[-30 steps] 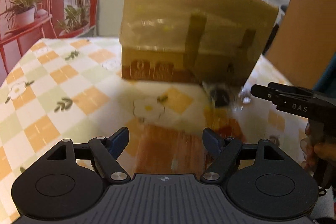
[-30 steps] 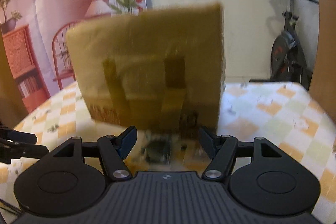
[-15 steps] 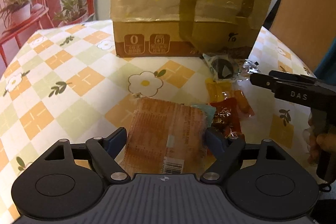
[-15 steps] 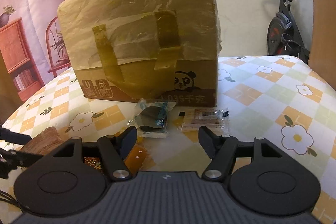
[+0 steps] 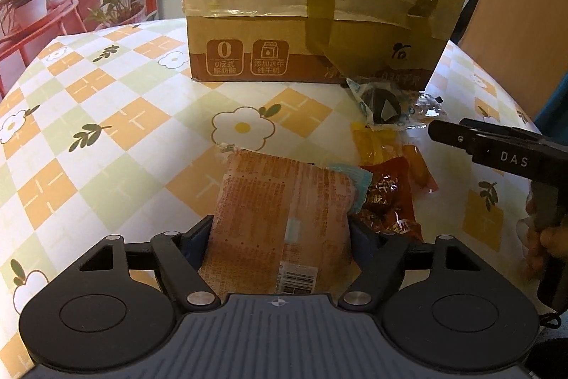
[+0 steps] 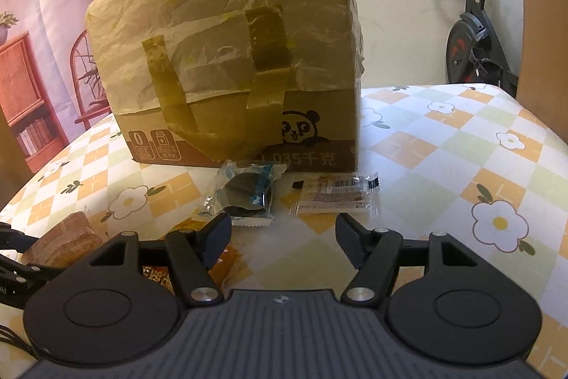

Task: Organize snacks
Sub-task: 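Grasp the brown bread pack with the left tool while the right tool grasps the dark round snack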

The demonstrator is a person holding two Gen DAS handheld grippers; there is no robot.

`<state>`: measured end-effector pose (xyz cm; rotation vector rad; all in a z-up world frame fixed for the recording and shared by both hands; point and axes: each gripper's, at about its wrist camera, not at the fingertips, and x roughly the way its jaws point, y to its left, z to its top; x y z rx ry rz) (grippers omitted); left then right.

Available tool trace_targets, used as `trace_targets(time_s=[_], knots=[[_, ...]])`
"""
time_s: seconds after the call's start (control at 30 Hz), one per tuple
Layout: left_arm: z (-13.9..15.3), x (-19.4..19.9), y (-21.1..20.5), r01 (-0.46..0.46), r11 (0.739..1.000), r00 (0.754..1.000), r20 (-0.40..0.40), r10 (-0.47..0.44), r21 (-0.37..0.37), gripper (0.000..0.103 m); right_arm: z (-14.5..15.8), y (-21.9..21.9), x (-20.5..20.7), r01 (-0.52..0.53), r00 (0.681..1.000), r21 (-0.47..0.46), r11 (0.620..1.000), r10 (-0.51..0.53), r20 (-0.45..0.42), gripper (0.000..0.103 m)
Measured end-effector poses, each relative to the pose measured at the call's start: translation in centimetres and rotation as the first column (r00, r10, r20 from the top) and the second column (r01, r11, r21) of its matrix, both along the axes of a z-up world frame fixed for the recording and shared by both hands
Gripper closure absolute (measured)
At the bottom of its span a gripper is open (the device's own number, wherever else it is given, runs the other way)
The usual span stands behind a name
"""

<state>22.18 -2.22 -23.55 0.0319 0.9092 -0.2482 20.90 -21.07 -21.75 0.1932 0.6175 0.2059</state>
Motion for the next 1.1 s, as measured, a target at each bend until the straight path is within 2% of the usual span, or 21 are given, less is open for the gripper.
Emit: trace_targets(time_s=[0.1,0.27,0.5,0.7,0.87,0.9,0.93,0.97,1.03,1.1], knots=[[0.0,0.4,0.4,-0.015,1.0,1.0,-0.003,0.015,-0.02,0.026,-0.1,0.1,0.2,0.0,1.0,-0.006,1.0,0.0,-0.005,0.035],[0.3,1.7,2.6,-0.136,0.989,0.991,0.006,0.137,-0.063,0.027,0.4,0.7,0.9,-0.037,0.999,-0.023,0.999,0.037,0.015,0.035],[0.0,3.6,4.9,-0.255,0.965,0.966,0.016,0.256,-0.058,0.027,0.7,2.3,4.4,-0.1,0.995,-0.025,0.995,0.1,0.024,0.035],[-0.2,3.2,4.6,-0.249,0.967,0.967,0.046,0.251,-0.046,0.026,-0.1,4.2,7.2,-0.122,0.992,-0.081,0.989,0.121,-0.016,0.035],[-0.4,3.1,5.1,-0.266,0.962,0.962,0.045,0.269,-0.068,0.026,-0.7,5.0,8.4,-0.109,0.992,-0.105,0.989,0.101,-0.08,0.035],[-0.4,3.0,5.2,-0.269,0.96,0.961,0.045,0.272,-0.072,0.026,-0.9,4.9,8.3,-0.098,0.992,-0.098,0.99,0.09,-0.085,0.035],[-0.4,2.8,5.3,-0.271,0.96,0.96,0.046,0.275,-0.074,0.026,-0.9,4.7,8.1,-0.094,0.993,-0.089,0.992,0.087,-0.081,0.043],[-0.4,2.8,5.3,-0.271,0.96,0.96,0.048,0.275,-0.075,0.026,-0.9,4.6,7.8,-0.096,0.993,-0.082,0.992,0.09,-0.077,0.044],[-0.4,2.7,5.4,-0.271,0.96,0.96,0.049,0.275,-0.076,0.026,-0.7,4.4,7.2,-0.096,0.993,-0.072,0.993,0.091,-0.071,0.053],[-0.5,2.7,5.6,-0.272,0.959,0.96,0.049,0.276,-0.081,0.026,-0.6,3.8,6.3,-0.092,0.993,-0.053,0.994,0.089,-0.072,0.054]])
